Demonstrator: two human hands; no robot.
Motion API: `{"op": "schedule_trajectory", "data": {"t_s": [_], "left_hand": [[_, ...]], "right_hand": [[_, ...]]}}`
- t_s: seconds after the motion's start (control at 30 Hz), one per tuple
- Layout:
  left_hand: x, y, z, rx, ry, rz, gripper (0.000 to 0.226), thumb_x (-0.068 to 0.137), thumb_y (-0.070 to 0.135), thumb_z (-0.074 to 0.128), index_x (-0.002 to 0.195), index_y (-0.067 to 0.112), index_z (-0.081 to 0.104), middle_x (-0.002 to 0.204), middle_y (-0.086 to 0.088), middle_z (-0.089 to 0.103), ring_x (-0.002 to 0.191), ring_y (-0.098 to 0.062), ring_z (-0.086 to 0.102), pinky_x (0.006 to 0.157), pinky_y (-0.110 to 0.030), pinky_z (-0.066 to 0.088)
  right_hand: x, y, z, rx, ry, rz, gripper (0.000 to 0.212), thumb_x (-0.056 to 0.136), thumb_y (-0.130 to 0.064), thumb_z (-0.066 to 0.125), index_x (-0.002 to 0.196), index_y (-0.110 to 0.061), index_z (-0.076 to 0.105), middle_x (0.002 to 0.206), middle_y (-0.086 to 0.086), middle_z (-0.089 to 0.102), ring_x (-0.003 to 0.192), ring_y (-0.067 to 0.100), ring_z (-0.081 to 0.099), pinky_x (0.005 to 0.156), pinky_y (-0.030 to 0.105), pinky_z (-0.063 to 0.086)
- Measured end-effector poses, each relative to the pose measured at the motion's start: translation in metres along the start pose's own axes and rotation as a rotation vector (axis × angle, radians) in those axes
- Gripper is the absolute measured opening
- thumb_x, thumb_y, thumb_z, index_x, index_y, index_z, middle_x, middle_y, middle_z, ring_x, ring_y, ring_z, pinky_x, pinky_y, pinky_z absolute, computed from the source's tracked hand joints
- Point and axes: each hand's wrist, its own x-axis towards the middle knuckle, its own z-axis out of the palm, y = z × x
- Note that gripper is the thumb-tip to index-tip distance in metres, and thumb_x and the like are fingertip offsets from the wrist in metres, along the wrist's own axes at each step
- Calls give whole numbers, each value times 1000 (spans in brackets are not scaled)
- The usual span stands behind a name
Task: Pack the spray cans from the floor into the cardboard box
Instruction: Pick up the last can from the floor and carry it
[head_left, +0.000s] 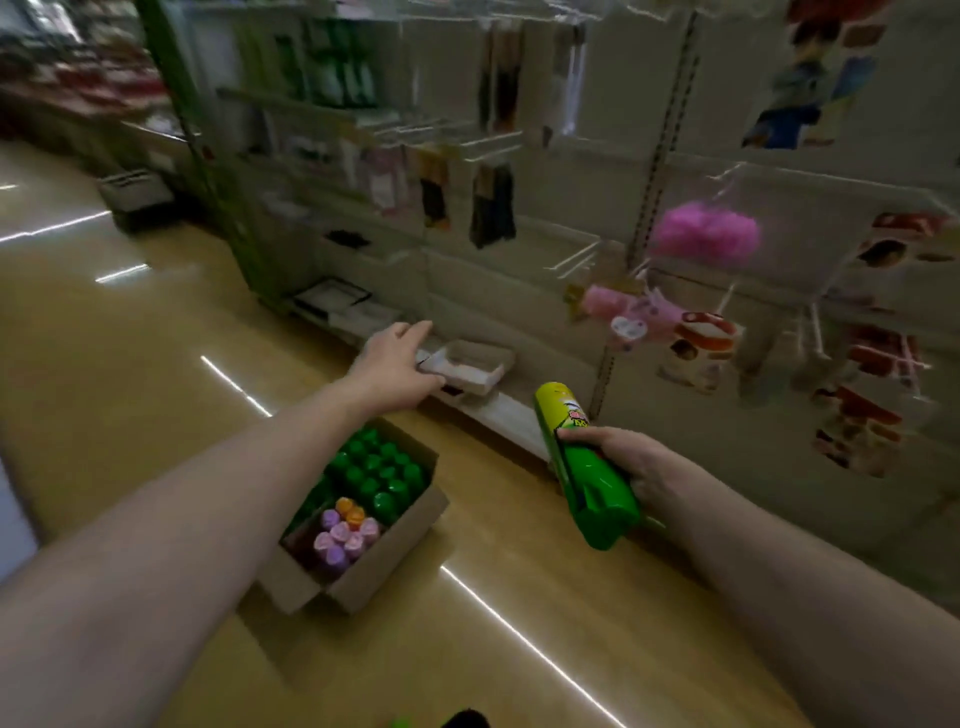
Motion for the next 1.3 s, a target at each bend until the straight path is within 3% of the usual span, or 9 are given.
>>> {"op": "schedule_trajectory", "data": {"t_s": [0.13,0.3,0.43,0.6,0.73,0.93,1.13,1.23,1.3], "left_hand": [[11,-62,-9,-53,-8,-66,84,87,42,71,155,31,24,160,-2,24,147,-26,23,115,-42,30],[34,-128,-17,-102,-61,-153,85,87,40,71,156,33,22,162,-5,21,147,-27,23,116,-48,32],[55,-173,-26,-110,-71,-189,84,88,40,71,156,32,22,163,-5,20,148,-28,23,115,-48,33],[79,-219,-27,-161,-90,-196,84,88,42,69,156,30,22,162,-6,21,148,-28,20,118,-49,28],[105,-246,-17,-175,-77,-218,84,87,41,69,156,27,24,161,-9,23,147,-30,22,118,-47,27],[164,-296,-8,-180,-93,-329,88,85,44,71,156,29,22,162,-9,22,148,-31,20,119,-47,27],[218,-350,-9,-164,-88,-536,88,85,46,69,156,29,21,163,-8,21,148,-30,21,119,-46,27],[229,-378,-17,-149,-119,-630,87,87,47,67,157,29,18,163,-9,19,148,-31,20,119,-46,27],[233,-400,-21,-153,-117,-701,87,87,49,66,157,29,18,163,-8,19,148,-30,20,118,-46,28]], "right_hand": [[35,-30,61,-33,-21,11,30,86,-21,74,97,1,56,85,19,64,69,31,60,58,36,48],[84,-60,128,-111,-70,90,58,77,-26,80,122,2,58,86,20,69,64,30,66,57,33,53],[113,-89,159,-181,-64,106,70,68,-27,84,125,0,55,98,22,68,71,31,66,56,34,54],[143,-144,191,-233,-59,60,35,87,-29,71,103,-2,57,85,17,64,66,26,61,50,30,54],[180,-174,224,-274,-38,81,41,85,-30,73,107,-1,54,87,18,66,66,26,65,48,30,56],[256,-209,284,-369,-141,133,33,88,-28,70,91,-2,50,88,20,61,75,28,60,75,37,51],[343,-253,350,-481,-296,188,28,91,-24,68,94,-3,50,79,19,62,67,28,61,60,39,51],[388,-268,385,-551,-375,243,54,80,-27,79,120,-4,51,78,21,71,59,31,71,54,38,57],[418,-272,410,-603,-428,259,65,75,-30,82,125,-4,51,86,22,74,65,34,73,59,43,58]]}}
